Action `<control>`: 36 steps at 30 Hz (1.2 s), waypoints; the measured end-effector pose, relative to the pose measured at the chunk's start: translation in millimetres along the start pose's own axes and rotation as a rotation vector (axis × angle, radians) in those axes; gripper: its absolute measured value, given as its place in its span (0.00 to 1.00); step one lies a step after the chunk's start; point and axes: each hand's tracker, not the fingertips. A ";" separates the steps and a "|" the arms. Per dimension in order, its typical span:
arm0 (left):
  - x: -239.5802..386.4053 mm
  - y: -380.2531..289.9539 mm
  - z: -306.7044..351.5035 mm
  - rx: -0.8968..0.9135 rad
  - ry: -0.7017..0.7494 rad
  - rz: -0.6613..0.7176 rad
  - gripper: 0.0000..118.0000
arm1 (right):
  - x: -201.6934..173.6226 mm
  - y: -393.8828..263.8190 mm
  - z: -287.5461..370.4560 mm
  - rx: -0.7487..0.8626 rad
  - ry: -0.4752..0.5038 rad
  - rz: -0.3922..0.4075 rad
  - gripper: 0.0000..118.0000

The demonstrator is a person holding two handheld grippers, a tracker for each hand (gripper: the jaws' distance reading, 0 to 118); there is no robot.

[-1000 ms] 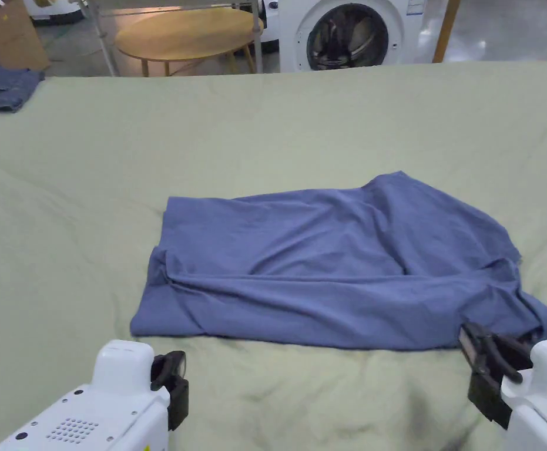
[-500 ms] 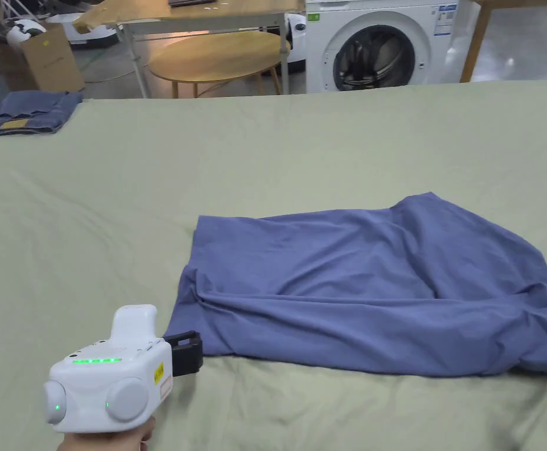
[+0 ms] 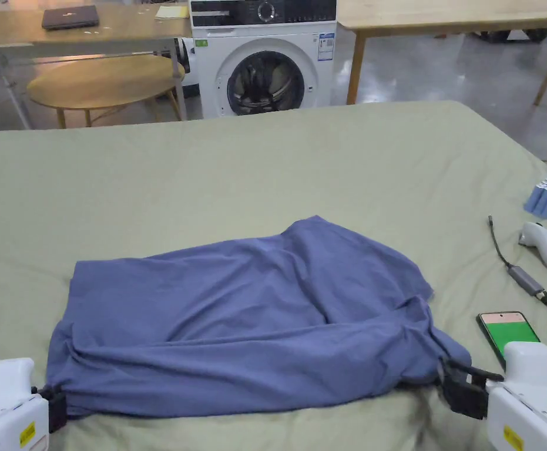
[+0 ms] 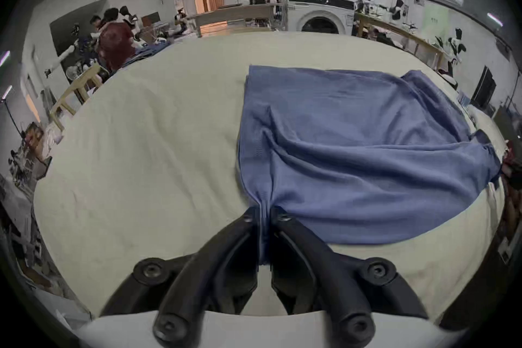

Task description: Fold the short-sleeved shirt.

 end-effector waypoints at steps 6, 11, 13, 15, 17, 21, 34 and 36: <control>3.1 4.4 7.1 0.010 -0.005 0.007 0.01 | 2.8 5.0 -28.7 -0.062 0.095 -0.042 0.23; -2.8 -1.0 15.3 -0.006 -0.020 0.021 0.00 | 15.8 -5.2 -31.3 -0.103 0.156 -0.099 0.04; -14.0 -1.5 29.8 0.030 -0.054 0.073 0.00 | 20.5 2.2 -10.5 -0.062 0.173 -0.115 0.04; -15.1 -1.7 49.7 0.043 -0.065 0.070 0.00 | 14.4 18.3 27.1 -0.016 0.174 -0.107 0.04; -23.9 -1.8 71.0 0.063 -0.091 0.060 0.00 | 15.8 25.9 54.5 0.019 0.161 -0.089 0.04; -33.7 -17.2 104.4 0.072 -0.090 0.025 0.00 | 21.9 22.0 83.1 0.009 0.164 -0.078 0.04; -41.0 -69.6 111.3 0.101 0.025 0.036 0.90 | 9.1 -22.1 80.5 -0.089 0.131 -0.042 0.99; -29.2 -56.0 129.2 0.219 0.018 -0.015 0.95 | -10.0 -0.7 98.5 0.047 0.142 0.035 0.98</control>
